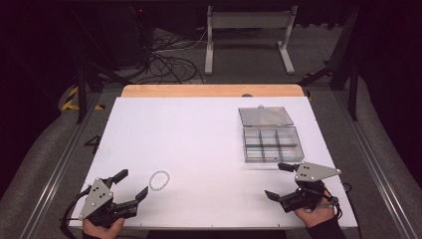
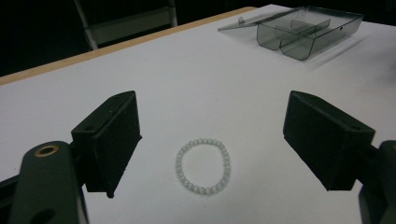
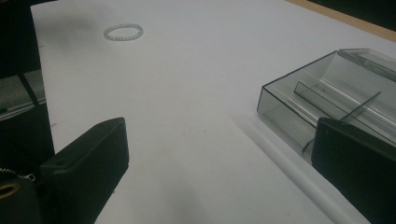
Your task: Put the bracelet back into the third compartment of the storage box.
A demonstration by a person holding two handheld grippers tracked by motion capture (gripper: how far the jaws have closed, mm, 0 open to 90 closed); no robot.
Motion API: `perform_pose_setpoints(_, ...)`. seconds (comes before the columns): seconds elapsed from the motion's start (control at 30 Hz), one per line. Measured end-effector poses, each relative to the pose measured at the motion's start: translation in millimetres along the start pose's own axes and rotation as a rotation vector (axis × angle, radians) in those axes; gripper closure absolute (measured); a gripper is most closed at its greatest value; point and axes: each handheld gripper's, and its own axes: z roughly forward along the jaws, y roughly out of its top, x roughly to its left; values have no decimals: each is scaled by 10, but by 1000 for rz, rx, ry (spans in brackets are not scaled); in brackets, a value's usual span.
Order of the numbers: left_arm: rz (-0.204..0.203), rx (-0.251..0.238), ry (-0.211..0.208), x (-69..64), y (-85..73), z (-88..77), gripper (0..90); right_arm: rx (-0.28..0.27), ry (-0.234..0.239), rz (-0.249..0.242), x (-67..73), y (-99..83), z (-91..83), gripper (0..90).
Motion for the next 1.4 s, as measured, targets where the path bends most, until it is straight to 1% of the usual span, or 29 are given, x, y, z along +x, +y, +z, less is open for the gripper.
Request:
perform_pose_setpoints(0.07, 2, 2, -1, 6, 0, -4, 194, -1, 10, -3, 10, 47, 27, 42)
perform_pose_setpoints(0.1, -3, 2, -1, 4, -2, -5, 194, -2, 14, -7, 17, 72, 42, 42)
perform_pose_setpoints(0.13, -3, 2, 1, 4, -3, -7, 194, -3, 25, -13, 33, 125, 77, 42)
perform_pose_setpoints(0.17, -2, 1, 1, 5, -3, -9, 194, -3, 25, -13, 33, 125, 77, 42)
perform_pose_setpoints(0.2, 6, 1, 3, 12, -1, -12, 195, -3, 34, -23, 49, 183, 116, 42)
perform_pose_setpoints(0.27, 8, 1, 5, 14, -1, -13, 196, -3, 40, -26, 60, 212, 137, 42)
perform_pose_setpoints(0.33, 6, -1, 4, 14, -1, -13, 196, -2, 53, -38, 82, 272, 181, 42)
perform_pose_setpoints(0.37, 7, -1, 4, 15, -1, -14, 197, 1, 61, -49, 111, 330, 225, 41)
perform_pose_setpoints(0.4, 5, -1, 5, 15, -2, -14, 197, 1, 61, -49, 111, 330, 225, 41)
perform_pose_setpoints(0.57, 3, 2, 8, 19, -5, -15, 204, 1, 92, -74, 185, 479, 348, 41)
perform_pose_setpoints(0.7, -5, 0, 6, 22, -7, -17, 204, -2, 105, -83, 219, 546, 410, 41)
perform_pose_setpoints(0.8, 1, 0, 7, 26, -6, -20, 204, 4, 121, -95, 266, 630, 499, 41)
perform_pose_setpoints(0.97, -4, 0, 8, 26, -7, -20, 206, 6, 135, -110, 309, 704, 580, 41)
perform_pose_setpoints(1.07, 3, 0, 9, 32, -6, -22, 205, 9, 144, -121, 339, 757, 637, 39)
perform_pose_setpoints(1.1, -2, 0, 7, 29, -8, -22, 206, 9, 148, -125, 347, 773, 654, 38)
perform_pose_setpoints(1.2, 2, 1, 9, 33, -8, -23, 206, 6, 158, -125, 373, 820, 700, 38)
perform_pose_setpoints(1.3, 8, 5, 10, 33, -8, -22, 207, 13, 169, -139, 412, 875, 776, 36)
perform_pose_setpoints(1.4, 3, 2, 8, 30, -8, -23, 207, 13, 176, -142, 432, 899, 810, 36)
